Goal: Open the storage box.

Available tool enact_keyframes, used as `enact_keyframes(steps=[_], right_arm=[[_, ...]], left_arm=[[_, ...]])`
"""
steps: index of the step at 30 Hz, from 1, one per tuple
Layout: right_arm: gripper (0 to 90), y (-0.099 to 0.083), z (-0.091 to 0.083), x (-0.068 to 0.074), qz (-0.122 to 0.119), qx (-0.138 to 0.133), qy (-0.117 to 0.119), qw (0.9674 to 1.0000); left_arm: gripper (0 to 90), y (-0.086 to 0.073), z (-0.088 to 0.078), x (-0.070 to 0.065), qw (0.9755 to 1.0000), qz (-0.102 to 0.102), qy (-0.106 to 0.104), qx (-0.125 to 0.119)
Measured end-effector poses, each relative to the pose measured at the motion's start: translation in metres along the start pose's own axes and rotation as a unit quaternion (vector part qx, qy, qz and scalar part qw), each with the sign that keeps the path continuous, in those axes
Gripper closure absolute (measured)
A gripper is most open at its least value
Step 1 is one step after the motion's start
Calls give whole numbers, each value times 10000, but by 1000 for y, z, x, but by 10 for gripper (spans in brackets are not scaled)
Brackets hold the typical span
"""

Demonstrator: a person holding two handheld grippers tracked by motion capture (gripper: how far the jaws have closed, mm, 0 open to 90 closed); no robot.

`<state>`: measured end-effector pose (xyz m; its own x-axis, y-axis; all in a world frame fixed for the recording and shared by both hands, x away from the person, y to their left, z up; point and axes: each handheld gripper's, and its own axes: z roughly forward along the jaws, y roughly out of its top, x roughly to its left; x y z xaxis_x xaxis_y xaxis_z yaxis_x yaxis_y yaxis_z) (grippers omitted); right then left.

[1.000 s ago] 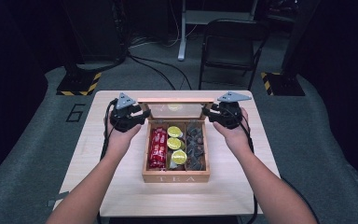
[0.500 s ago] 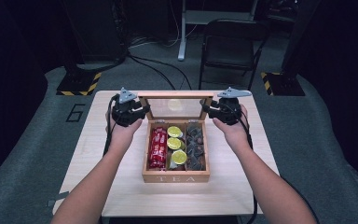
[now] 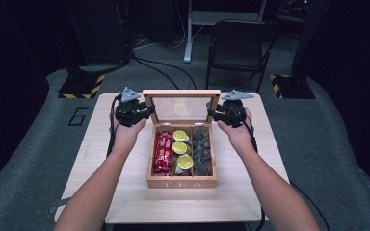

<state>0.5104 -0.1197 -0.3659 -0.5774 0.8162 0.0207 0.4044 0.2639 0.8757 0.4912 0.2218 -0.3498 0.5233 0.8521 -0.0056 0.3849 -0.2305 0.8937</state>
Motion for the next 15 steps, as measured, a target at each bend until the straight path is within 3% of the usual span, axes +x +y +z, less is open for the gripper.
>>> enact_keyframes(steps=[15], right_arm=[[600,-6,12,-3,58,70,-74,9999]], left_arm=[[638,5,5,4,9999,-99,15,40]])
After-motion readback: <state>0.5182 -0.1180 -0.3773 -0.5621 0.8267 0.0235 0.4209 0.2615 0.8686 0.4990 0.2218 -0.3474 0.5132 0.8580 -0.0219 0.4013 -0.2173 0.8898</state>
